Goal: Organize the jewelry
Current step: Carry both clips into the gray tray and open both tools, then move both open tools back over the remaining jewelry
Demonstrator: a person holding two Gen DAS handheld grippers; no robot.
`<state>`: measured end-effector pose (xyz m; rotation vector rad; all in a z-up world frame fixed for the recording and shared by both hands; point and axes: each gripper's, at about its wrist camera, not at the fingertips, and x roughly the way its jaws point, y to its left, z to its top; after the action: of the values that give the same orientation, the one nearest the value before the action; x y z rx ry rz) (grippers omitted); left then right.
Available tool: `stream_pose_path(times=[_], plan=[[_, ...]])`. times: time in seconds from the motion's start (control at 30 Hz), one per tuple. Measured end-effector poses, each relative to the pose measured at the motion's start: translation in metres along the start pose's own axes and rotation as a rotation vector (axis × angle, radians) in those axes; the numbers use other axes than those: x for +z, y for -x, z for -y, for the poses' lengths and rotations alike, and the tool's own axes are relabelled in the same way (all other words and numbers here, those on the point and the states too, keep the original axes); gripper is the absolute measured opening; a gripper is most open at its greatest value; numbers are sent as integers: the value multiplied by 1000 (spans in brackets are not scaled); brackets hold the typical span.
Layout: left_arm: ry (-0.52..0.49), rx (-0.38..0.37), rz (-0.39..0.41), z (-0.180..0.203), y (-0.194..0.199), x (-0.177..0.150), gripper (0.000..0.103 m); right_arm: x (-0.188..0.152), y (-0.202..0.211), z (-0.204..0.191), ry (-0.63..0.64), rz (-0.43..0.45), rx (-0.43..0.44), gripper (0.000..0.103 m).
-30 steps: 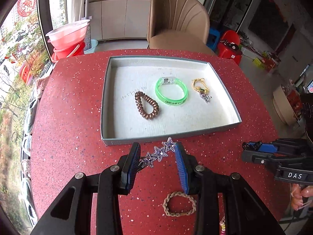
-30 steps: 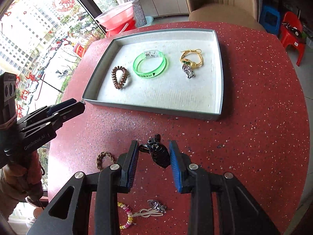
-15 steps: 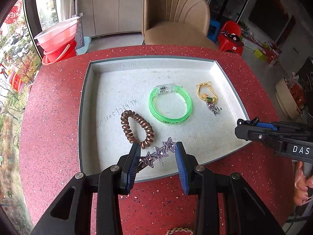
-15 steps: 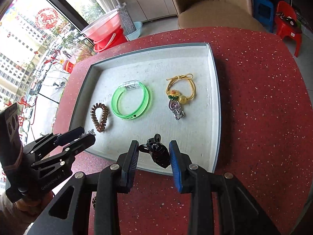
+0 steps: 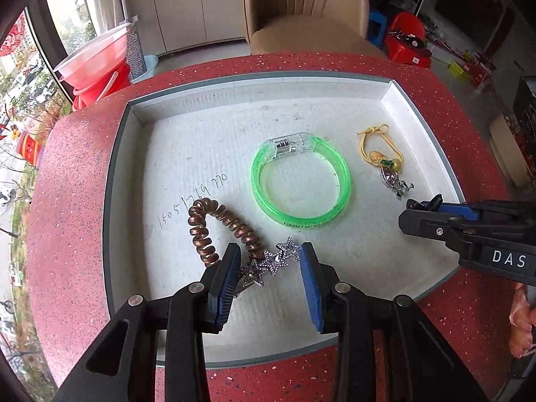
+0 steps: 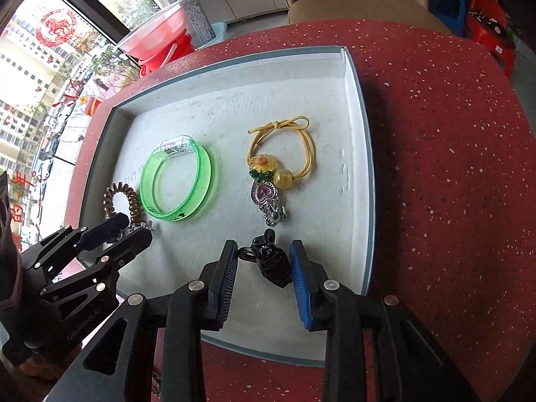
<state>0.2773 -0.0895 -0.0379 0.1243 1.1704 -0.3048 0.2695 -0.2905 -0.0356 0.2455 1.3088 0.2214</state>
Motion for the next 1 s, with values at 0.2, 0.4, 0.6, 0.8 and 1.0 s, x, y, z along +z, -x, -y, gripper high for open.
stream_pose_path(times=[0.2,0.4,0.6,0.8,1.0], plan=[[21,52,10,-4,-10,6,54,10,0,2,-9,31,-17,35],[41,83,19,-6,-11,8,55,13,-1,3,-15,37,-10,36],[24,109,70,-3,6,4,55,12,2,6,-34,35,16,48],[40,110,85,-2,22,0,56,10,17,2,-55,71,63,59],[57,135,142,-7,50,-15,92,0,38,-8,-60,110,99,66]])
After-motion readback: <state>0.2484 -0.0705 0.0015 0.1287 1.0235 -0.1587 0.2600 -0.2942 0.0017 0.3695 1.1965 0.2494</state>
